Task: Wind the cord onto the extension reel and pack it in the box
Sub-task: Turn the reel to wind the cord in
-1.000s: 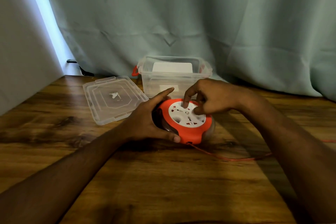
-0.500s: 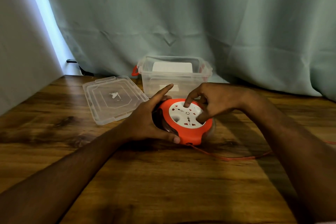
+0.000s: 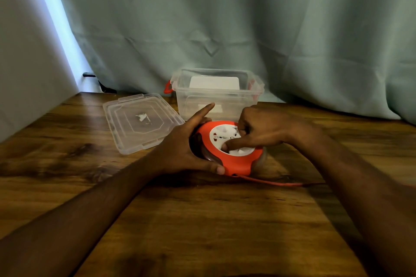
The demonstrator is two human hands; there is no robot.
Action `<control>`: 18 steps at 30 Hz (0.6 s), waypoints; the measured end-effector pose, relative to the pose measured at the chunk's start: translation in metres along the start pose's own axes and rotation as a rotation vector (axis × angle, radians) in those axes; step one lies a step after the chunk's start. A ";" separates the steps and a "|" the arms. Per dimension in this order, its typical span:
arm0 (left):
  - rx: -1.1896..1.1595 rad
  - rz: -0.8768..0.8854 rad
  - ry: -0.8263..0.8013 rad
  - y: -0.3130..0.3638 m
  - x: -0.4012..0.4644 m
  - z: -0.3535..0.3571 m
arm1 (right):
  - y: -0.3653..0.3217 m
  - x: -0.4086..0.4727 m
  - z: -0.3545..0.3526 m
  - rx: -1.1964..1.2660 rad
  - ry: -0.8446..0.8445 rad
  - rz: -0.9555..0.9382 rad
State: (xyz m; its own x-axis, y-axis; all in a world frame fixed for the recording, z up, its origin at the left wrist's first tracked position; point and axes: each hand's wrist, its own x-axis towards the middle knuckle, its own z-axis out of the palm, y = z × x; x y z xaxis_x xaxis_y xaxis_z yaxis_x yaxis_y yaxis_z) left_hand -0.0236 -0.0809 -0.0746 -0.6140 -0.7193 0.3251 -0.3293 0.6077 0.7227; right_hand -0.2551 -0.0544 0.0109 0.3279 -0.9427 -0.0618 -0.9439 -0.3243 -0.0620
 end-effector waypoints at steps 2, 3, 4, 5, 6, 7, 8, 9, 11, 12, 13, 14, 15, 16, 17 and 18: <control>0.006 -0.001 -0.002 0.000 0.000 0.000 | -0.002 -0.001 0.000 0.024 0.015 0.008; 0.008 -0.001 -0.001 -0.001 0.000 0.000 | -0.001 -0.001 -0.001 0.048 0.014 0.007; 0.010 -0.001 0.000 -0.001 0.000 0.000 | 0.002 -0.001 -0.004 0.078 0.011 0.003; 0.010 -0.001 0.001 -0.001 0.000 0.000 | 0.006 -0.001 -0.007 0.107 0.016 -0.009; 0.009 -0.002 0.001 -0.001 0.000 0.000 | 0.010 0.000 -0.010 0.125 0.013 -0.028; 0.007 -0.004 -0.001 0.000 0.000 0.000 | 0.013 -0.001 -0.013 0.155 -0.002 -0.055; 0.005 -0.005 -0.005 0.000 0.000 0.000 | 0.014 -0.001 -0.016 0.188 -0.024 -0.075; 0.004 -0.004 -0.009 0.000 0.000 0.000 | 0.014 -0.003 -0.018 0.217 -0.044 -0.108; 0.003 -0.001 -0.013 0.001 -0.001 0.000 | 0.015 -0.003 -0.018 0.227 -0.079 -0.131; 0.004 0.000 -0.014 0.001 -0.001 0.000 | 0.015 -0.003 -0.017 0.207 -0.100 -0.133; 0.004 0.000 -0.016 0.001 -0.001 0.000 | 0.014 -0.003 -0.016 0.192 -0.115 -0.130; 0.003 0.000 -0.018 0.000 -0.002 0.000 | 0.014 -0.003 -0.015 0.169 -0.130 -0.133; 0.002 -0.001 -0.019 0.001 -0.002 0.000 | 0.014 -0.002 -0.014 0.157 -0.128 -0.141; 0.003 -0.002 -0.020 0.001 -0.002 0.000 | 0.016 -0.002 -0.014 0.152 -0.125 -0.144; 0.004 -0.004 -0.021 0.001 -0.001 -0.001 | 0.018 -0.001 -0.014 0.156 -0.123 -0.141; 0.006 -0.006 -0.021 0.001 -0.001 0.000 | 0.018 -0.001 -0.014 0.167 -0.133 -0.134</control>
State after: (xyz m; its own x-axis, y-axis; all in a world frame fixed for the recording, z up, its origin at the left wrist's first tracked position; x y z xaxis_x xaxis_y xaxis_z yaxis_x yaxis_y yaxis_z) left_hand -0.0231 -0.0791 -0.0738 -0.6268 -0.7159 0.3076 -0.3375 0.6052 0.7210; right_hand -0.2733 -0.0606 0.0241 0.4622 -0.8700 -0.1716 -0.8759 -0.4177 -0.2415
